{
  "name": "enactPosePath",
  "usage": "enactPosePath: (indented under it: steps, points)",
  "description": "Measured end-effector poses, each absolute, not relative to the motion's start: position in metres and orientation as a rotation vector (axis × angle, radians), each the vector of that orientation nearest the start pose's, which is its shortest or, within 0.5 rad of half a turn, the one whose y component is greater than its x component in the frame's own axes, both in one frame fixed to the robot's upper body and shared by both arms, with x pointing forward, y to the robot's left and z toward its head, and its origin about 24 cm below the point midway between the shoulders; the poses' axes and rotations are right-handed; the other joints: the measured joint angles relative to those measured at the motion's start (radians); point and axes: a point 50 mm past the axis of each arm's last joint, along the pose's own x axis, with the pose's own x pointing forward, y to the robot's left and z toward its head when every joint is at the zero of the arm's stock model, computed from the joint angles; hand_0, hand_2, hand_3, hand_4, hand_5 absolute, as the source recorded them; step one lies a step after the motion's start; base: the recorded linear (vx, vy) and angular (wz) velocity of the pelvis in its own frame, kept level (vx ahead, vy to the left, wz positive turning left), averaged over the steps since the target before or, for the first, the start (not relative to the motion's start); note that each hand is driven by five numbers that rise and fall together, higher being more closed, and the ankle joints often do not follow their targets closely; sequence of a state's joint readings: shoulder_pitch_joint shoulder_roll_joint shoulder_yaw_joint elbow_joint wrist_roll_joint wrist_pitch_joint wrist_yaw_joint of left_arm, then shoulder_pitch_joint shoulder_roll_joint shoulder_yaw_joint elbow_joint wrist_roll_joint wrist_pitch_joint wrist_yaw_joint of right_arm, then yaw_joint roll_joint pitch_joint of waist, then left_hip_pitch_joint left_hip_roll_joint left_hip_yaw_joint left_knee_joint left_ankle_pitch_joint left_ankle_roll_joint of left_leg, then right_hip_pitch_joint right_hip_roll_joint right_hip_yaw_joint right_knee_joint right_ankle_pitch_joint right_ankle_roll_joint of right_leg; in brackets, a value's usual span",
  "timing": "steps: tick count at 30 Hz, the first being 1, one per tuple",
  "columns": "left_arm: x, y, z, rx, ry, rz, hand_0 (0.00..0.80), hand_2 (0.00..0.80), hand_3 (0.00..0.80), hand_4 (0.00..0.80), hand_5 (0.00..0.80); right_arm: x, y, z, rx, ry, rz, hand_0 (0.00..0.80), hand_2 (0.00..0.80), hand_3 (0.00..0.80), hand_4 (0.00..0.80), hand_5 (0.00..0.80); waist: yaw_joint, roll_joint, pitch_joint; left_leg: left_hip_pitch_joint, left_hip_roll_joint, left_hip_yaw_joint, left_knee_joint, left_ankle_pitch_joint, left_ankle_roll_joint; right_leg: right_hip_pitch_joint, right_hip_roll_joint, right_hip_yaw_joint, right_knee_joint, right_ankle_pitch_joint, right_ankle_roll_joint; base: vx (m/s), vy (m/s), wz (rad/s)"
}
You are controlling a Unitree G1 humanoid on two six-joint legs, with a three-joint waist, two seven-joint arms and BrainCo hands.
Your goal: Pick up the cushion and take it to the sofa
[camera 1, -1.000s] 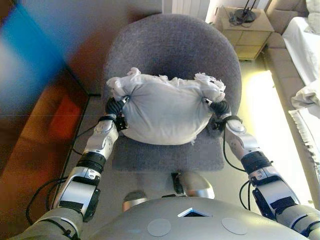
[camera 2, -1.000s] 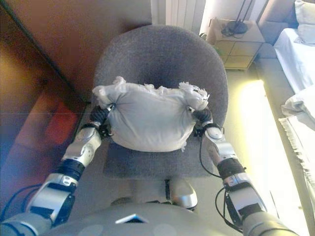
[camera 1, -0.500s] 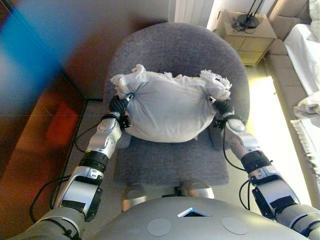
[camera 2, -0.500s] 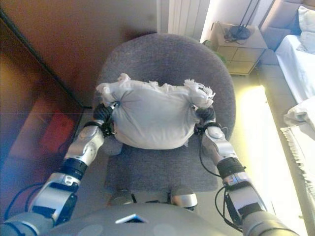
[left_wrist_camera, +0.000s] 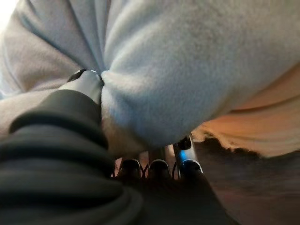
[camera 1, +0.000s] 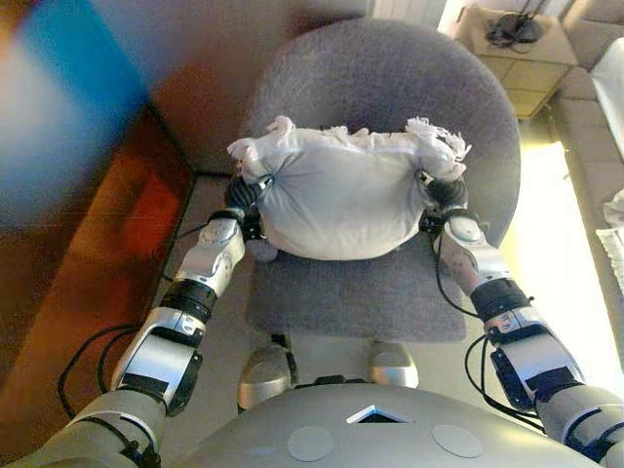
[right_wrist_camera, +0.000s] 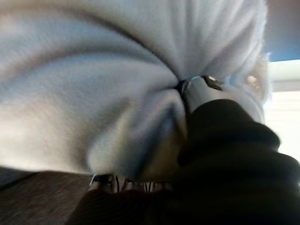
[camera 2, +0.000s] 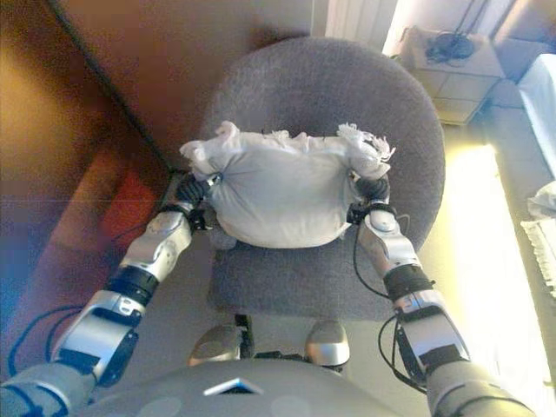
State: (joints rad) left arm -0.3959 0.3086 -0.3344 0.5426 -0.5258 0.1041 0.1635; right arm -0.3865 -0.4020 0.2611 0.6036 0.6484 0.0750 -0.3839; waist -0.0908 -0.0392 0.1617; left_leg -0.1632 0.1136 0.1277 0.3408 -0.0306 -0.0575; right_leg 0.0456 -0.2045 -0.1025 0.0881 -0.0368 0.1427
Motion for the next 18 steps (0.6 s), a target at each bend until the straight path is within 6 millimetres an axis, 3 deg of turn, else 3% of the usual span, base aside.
enactPosePath:
  steps: [2,5,8,14,18]
  points:
    - [0.313,0.152,0.005,-0.039,0.367,-0.053,0.8,0.8,0.8,0.8,0.8,0.309,-0.222,0.006,0.061,0.396,-0.332,0.8,0.8,0.8,0.8,0.8,-0.004,0.02,0.003,0.067,0.07,-0.016,-0.056,-0.083,-0.072,0.0,0.046,-0.024,0.033,-0.017,-0.005,0.136,-0.105,0.46]
    - [0.31,0.157,0.001,-0.037,0.397,-0.045,0.8,0.8,0.8,0.8,0.8,0.309,-0.219,0.003,0.068,0.423,-0.322,0.8,0.8,0.8,0.8,0.8,0.024,-0.028,0.019,0.079,0.072,-0.018,-0.074,-0.056,-0.068,0.001,0.044,-0.005,0.054,-0.034,-0.003,0.129,-0.078,0.22]
    - [0.308,0.159,-0.002,-0.042,0.413,-0.049,0.8,0.8,0.8,0.8,0.8,0.309,-0.218,0.002,0.065,0.436,-0.317,0.8,0.8,0.8,0.8,0.8,0.057,-0.031,0.018,0.068,0.071,-0.028,-0.07,-0.053,-0.073,0.003,0.043,-0.006,0.049,-0.035,-0.002,0.041,-0.102,0.11]
    - [0.307,0.162,-0.001,-0.028,0.428,-0.05,0.8,0.8,0.8,0.8,0.8,0.313,-0.217,0.006,0.064,0.434,-0.308,0.8,0.8,0.8,0.8,0.8,0.082,-0.038,0.022,0.029,0.072,-0.072,-0.064,-0.043,-0.079,0.004,0.051,-0.016,0.037,-0.041,-0.002,0.035,-0.116,0.2]
    - [0.309,0.166,0.005,-0.009,0.423,-0.054,0.8,0.8,0.8,0.8,0.8,0.324,-0.215,0.012,0.056,0.445,-0.305,0.8,0.8,0.8,0.8,0.8,0.095,-0.068,0.038,0.008,0.074,-0.089,-0.047,-0.041,-0.081,0.006,0.057,-0.019,0.033,-0.041,-0.002,0.061,-0.092,0.12]
